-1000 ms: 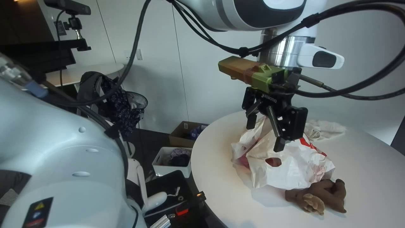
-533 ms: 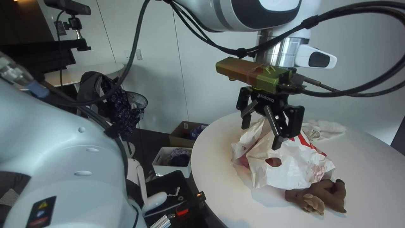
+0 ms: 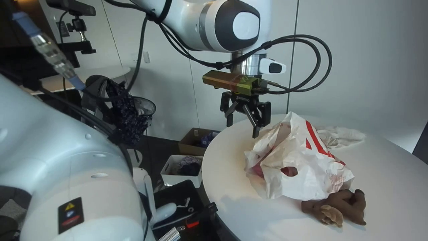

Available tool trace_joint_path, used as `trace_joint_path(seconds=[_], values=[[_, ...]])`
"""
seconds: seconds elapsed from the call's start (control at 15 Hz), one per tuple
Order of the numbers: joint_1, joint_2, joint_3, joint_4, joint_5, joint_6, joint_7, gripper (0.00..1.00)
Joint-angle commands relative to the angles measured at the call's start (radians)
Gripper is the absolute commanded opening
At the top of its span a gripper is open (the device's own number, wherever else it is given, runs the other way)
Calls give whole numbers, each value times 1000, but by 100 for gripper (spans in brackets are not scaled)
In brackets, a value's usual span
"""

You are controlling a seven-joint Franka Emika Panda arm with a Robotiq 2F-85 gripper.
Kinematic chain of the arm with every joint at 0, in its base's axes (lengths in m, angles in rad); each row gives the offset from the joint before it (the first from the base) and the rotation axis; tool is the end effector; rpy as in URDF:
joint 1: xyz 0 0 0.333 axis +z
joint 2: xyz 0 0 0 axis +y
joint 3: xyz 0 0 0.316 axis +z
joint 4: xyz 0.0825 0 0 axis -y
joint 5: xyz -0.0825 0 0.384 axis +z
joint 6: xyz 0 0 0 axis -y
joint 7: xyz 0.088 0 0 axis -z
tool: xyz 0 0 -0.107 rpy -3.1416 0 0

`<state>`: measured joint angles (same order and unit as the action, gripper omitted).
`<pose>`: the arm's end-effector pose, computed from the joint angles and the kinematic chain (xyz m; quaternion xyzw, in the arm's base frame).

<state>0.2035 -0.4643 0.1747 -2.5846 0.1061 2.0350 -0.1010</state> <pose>0.3534 0.1455 0.4054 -0.9785 -0.2012 0.0452 0.0016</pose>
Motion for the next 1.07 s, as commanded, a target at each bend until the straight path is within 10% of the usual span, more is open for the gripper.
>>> trace_joint_path(seconds=[0.0,1.0], values=[[8,7,-10,4,-4,0,4,100],[50,555,61,191,60,443,-33,100]])
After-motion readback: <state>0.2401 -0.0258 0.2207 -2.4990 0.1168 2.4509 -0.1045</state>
